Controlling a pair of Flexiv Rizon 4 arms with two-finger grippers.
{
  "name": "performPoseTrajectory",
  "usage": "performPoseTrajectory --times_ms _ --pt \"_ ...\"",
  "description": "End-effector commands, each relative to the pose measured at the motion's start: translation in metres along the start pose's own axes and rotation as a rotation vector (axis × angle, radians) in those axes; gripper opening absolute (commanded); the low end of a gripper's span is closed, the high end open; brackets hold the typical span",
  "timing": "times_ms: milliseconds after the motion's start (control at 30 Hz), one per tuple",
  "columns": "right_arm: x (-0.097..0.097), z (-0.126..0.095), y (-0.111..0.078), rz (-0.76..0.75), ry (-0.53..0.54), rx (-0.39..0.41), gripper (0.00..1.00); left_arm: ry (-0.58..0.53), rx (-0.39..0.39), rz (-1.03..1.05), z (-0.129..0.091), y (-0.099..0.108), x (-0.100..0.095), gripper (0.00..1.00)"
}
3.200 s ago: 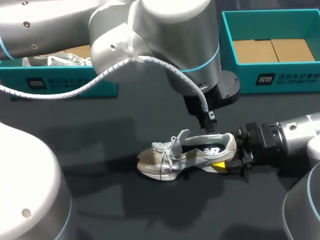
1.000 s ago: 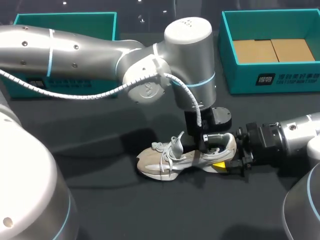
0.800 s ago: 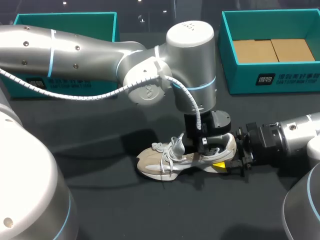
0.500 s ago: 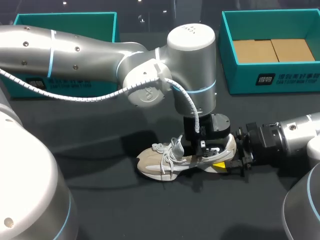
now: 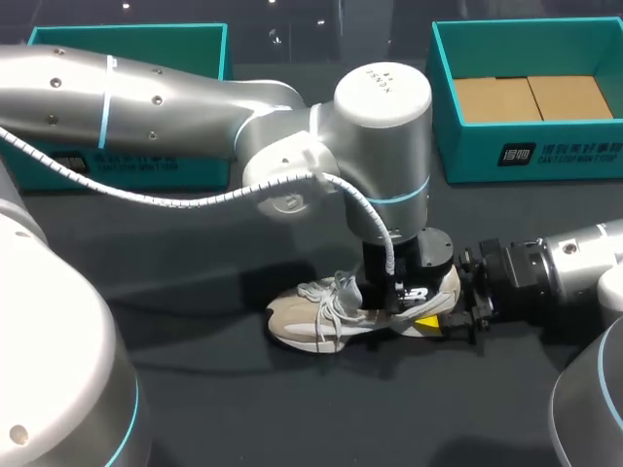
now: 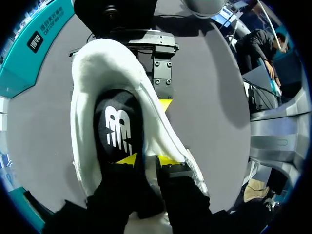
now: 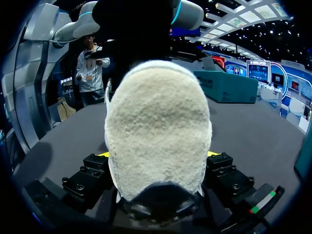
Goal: Take the shoe out of the shoebox, open the shoe tongue, remove and reinsert the insole, then place the shoe into the shoebox
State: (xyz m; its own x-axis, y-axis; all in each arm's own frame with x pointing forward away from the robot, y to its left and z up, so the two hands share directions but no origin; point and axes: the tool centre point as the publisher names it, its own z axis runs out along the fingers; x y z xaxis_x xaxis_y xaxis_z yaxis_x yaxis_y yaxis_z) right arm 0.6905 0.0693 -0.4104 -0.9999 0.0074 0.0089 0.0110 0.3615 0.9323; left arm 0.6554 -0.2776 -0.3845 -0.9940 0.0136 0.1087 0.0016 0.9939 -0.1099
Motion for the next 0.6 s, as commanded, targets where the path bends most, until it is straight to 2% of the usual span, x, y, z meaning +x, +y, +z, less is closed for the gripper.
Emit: performPoseTrajectory --times_ms 33,267,400,600 --pt "0.0 0.003 0.0 0.002 -0.003 0.002 0.0 -0.021 -0.017 0.0 0.013 -0.01 0.003 0.33" --pt "0.0 0.003 0.0 0.002 -0.003 0.002 0.0 -0.058 -0.036 -0.009 0.027 -0.01 -0.006 0.34" --pt "0.0 0.003 0.0 0.002 -0.003 0.002 0.0 -0.113 -0.064 -0.034 0.034 -0.008 -0.013 0.36" --pt "0.0 0.003 0.0 0.002 -0.003 0.002 0.0 -0.196 -0.086 -0.076 0.04 -0.001 -0.027 0.33"
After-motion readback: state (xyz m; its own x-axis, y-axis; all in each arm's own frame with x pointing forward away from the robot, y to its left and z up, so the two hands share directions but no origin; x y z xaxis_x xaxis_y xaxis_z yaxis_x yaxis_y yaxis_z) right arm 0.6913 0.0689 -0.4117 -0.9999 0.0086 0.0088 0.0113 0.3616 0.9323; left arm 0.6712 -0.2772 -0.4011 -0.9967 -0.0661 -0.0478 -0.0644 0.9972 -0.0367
